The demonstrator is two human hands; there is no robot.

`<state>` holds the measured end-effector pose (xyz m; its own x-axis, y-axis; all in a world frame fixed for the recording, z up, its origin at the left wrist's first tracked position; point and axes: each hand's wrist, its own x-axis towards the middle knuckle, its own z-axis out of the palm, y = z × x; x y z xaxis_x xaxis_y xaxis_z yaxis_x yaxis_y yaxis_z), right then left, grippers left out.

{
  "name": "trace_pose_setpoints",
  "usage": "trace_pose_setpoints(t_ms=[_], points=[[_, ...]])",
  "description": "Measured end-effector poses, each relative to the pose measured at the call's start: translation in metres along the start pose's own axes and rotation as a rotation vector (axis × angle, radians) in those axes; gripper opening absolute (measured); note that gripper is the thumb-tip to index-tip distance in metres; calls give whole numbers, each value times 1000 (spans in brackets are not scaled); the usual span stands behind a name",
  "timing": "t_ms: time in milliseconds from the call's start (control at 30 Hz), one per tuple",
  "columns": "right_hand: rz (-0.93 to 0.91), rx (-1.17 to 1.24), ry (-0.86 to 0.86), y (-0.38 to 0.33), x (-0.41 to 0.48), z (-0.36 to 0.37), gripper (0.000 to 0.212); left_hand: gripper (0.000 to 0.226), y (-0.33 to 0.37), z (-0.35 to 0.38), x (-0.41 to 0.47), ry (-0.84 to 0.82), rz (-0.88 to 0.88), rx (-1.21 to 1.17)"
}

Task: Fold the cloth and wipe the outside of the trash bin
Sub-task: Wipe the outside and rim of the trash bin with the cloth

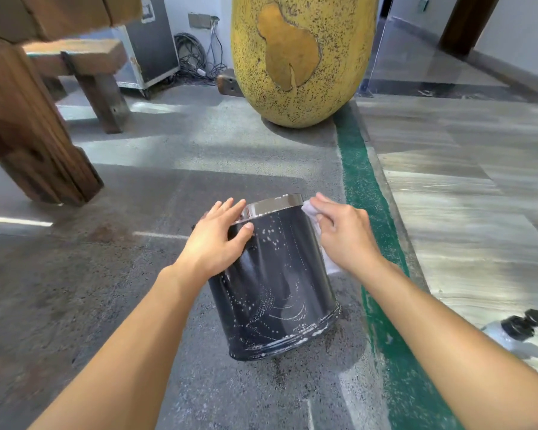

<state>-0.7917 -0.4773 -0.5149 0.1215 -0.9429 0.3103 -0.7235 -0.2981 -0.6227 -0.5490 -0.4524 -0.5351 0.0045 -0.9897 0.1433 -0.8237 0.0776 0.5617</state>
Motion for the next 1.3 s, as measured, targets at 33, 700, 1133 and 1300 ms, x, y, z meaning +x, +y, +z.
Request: trace_pose_setpoints(t_ms=[33, 700, 1133, 1300], points=[[15, -8, -1, -2, 7, 2, 37, 57, 0, 1, -1, 12, 14, 9], [-33, -14, -49, -17, 40, 40, 38, 55, 7, 15, 9, 58, 29, -26], [-217, -62, -272, 12, -44, 45, 44, 61, -5, 15, 24, 58, -46, 25], [-220, -63, -306, 30, -77, 40, 45, 63, -9, 14, 24, 43, -82, 38]])
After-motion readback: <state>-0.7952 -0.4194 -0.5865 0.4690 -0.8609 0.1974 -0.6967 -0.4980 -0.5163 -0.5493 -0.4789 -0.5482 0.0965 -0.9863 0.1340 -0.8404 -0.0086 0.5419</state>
